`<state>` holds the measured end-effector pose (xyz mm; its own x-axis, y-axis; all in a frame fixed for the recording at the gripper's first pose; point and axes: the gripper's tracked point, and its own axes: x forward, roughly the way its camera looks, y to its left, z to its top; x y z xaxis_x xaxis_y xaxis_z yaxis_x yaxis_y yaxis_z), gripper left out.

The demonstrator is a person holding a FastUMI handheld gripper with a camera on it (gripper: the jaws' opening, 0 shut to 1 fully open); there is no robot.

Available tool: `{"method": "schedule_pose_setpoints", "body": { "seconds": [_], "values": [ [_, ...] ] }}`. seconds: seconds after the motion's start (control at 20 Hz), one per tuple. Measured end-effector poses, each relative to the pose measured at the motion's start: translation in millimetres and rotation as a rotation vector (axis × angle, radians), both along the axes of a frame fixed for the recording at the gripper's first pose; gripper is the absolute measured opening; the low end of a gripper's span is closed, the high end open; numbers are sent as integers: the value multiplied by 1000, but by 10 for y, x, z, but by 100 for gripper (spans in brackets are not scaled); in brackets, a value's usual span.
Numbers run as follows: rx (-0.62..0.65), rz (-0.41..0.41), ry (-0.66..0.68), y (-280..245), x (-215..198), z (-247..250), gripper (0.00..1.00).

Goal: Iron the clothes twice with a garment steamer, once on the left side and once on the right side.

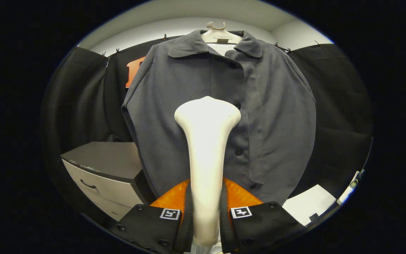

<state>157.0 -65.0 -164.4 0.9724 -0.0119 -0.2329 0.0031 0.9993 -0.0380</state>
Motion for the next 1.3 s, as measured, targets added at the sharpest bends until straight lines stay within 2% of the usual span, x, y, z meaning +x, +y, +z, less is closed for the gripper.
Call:
{"method": "schedule_pose_setpoints", "body": {
  "seconds": [1.3],
  "values": [
    [-22, -79, 197, -224, -357, -1144, 38]
  ]
}}
